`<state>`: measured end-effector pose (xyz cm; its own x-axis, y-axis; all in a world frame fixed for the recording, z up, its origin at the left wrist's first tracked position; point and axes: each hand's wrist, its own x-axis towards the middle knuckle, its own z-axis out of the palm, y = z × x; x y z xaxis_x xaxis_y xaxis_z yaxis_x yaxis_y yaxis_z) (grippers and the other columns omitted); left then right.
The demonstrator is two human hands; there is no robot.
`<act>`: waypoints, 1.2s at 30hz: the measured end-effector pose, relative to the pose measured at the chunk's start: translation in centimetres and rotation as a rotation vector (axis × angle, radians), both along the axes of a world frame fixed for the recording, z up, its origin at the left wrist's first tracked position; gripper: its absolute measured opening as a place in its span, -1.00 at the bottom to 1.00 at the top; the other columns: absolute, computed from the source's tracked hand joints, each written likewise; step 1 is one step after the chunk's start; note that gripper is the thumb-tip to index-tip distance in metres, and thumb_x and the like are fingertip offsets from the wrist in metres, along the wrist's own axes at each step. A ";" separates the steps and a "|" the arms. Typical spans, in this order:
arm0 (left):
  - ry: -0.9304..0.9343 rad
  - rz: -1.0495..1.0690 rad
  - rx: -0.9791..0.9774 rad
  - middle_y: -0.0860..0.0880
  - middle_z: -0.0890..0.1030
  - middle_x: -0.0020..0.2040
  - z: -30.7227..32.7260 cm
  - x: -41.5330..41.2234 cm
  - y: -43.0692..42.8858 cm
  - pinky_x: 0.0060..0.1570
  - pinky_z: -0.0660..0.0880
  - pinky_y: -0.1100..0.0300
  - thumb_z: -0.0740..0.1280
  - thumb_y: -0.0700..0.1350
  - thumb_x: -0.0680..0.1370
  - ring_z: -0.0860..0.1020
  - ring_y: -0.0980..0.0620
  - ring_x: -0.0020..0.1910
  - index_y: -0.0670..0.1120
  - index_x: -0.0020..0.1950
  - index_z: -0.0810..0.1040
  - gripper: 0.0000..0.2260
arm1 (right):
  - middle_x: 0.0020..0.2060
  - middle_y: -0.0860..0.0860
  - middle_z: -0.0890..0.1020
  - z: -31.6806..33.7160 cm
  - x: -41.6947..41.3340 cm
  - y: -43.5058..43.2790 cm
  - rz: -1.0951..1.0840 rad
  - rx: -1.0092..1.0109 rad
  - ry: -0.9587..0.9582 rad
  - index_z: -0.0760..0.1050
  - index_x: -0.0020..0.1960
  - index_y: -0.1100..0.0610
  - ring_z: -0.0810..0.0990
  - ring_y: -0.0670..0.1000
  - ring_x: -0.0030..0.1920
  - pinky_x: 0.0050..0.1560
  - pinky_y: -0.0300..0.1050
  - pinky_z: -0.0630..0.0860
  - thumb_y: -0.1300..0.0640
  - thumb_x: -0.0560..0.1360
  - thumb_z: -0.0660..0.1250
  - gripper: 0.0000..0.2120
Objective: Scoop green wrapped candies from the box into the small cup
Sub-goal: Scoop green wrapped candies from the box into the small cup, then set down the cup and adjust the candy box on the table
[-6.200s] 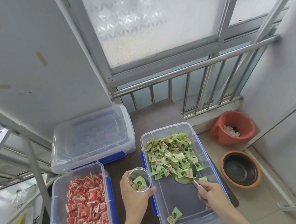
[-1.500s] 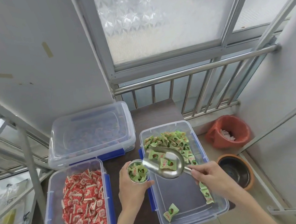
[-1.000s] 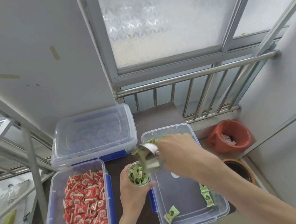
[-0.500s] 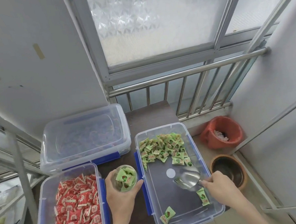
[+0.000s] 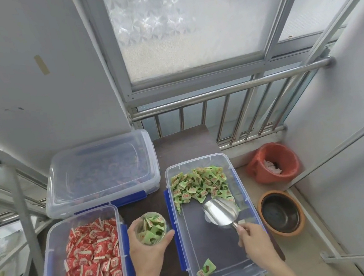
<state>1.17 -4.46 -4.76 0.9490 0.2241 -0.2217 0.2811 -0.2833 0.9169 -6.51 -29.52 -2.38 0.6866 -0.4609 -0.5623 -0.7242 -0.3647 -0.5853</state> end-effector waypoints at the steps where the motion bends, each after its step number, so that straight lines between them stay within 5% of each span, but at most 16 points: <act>1: 0.026 -0.003 -0.012 0.20 0.51 0.09 0.0 -0.2 -0.1 0.03 0.42 0.28 0.71 -0.14 0.12 0.54 0.07 0.09 0.12 0.20 0.41 -0.23 | -0.40 0.04 0.61 -0.8 0.2 0.5 -0.013 0.034 -0.003 0.45 -0.25 0.12 0.50 -0.01 -0.43 -0.29 -0.07 0.45 0.09 0.61 0.12 -0.70; 5: 0.094 -0.077 -0.022 0.20 0.49 0.14 -0.1 -0.9 0.1 -0.03 0.39 0.40 0.71 -0.19 0.11 0.52 0.18 0.10 0.12 0.22 0.39 -0.19 | -0.29 0.08 0.61 -3.9 1.6 2.4 -0.024 0.088 -0.047 0.41 -0.08 0.09 0.49 0.02 -0.37 -0.27 -0.01 0.44 0.10 0.63 0.05 -0.79; 9: 0.193 -0.185 -0.009 0.10 0.38 0.34 0.2 -1.2 1.4 0.24 0.32 0.27 0.72 -0.20 0.05 0.39 0.11 0.30 0.06 0.45 0.26 0.07 | -0.27 0.13 0.57 -5.4 2.7 3.5 0.052 0.078 -0.013 0.30 -0.07 0.12 0.42 0.06 -0.40 -0.35 -0.07 0.31 0.10 0.63 0.02 -0.84; 12: 0.185 -0.255 0.027 0.25 0.24 0.41 2.1 -1.1 2.9 0.37 0.16 0.27 0.73 -0.18 0.02 0.20 0.26 0.39 0.09 0.53 0.16 0.20 | -0.14 0.04 0.55 -5.4 3.3 3.9 0.205 -0.047 0.059 0.33 0.01 0.09 0.54 0.10 -0.15 -0.17 0.00 0.44 0.01 0.60 0.10 -0.85; 15: 0.056 -0.152 0.042 0.38 0.34 0.36 5.2 -0.2 5.3 0.41 0.22 0.18 0.66 -0.07 0.22 0.30 0.22 0.39 0.14 0.45 0.28 -0.10 | 0.07 0.08 0.52 -3.5 3.8 4.4 0.283 -0.347 0.068 0.38 0.16 0.15 0.50 0.10 0.09 0.03 -0.03 0.45 -0.04 0.55 0.20 -0.70; 17: -0.056 0.117 0.024 0.13 0.50 0.32 7.5 2.0 7.3 0.35 0.35 0.09 0.53 -0.08 0.40 0.46 0.05 0.33 0.20 0.28 0.41 -0.47 | 0.11 0.12 0.50 -1.2 5.4 4.7 0.231 -0.437 -0.076 0.39 0.23 0.21 0.47 0.09 0.10 0.07 -0.08 0.44 0.12 0.53 0.25 -0.69; 19: -0.098 0.371 0.083 -0.05 0.54 0.31 9.1 5.8 9.7 0.30 0.42 0.04 0.48 -0.09 0.49 0.52 -0.06 0.29 0.08 0.24 0.45 -0.62 | 0.08 0.10 0.51 1.1 8.9 5.3 0.224 -0.392 -0.265 0.42 0.22 0.23 0.47 0.05 0.05 0.05 -0.17 0.42 0.25 0.52 0.22 -0.72; 23: 0.068 0.489 0.329 -0.23 0.45 0.39 8.6 14.6 14.7 0.34 0.35 -0.08 0.41 -0.06 0.52 0.44 -0.23 0.37 -0.23 0.41 0.37 -0.48 | 0.14 0.13 0.55 4.5 19.2 8.0 0.274 -0.054 -0.438 0.45 0.25 0.25 0.51 0.03 0.13 0.11 -0.22 0.39 0.26 0.56 0.16 -0.72; 28: 0.376 0.343 0.271 -0.37 0.51 0.32 6.1 19.3 18.1 0.20 0.43 -0.05 0.37 -0.02 0.57 0.52 -0.26 0.22 -0.36 0.40 0.39 -0.45 | 0.30 0.24 0.40 2.3 28.5 12.5 0.296 0.045 -0.037 0.36 0.31 0.30 0.43 0.23 0.26 0.26 0.08 0.42 0.05 0.54 0.19 -0.56; 33: 0.358 0.301 0.262 -0.20 0.60 0.08 5.4 19.6 18.8 -0.09 0.45 0.02 0.36 -0.15 0.58 0.56 -0.16 0.02 -0.36 0.25 0.55 -0.66 | 0.32 0.25 0.32 1.2 28.5 14.5 0.253 0.088 -0.023 0.26 0.34 0.32 0.38 0.27 0.29 0.31 0.12 0.40 0.11 0.45 0.34 -0.45; 36: 0.299 0.423 0.266 -0.25 0.63 0.11 6.4 18.9 18.4 0.06 0.48 -0.04 0.38 -0.12 0.55 0.59 -0.22 0.07 -0.32 0.23 0.57 -0.65 | 0.23 0.19 0.40 1.4 27.6 14.3 0.163 0.159 -0.131 0.37 0.22 0.26 0.46 0.22 0.21 0.22 0.10 0.49 0.20 0.38 0.40 -0.55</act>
<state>20.10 13.90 1.64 0.6699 0.6547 -0.3502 0.6554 -0.2999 0.6931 21.05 -15.23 -1.01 0.8162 -0.2511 -0.5204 -0.5778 -0.3661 -0.7295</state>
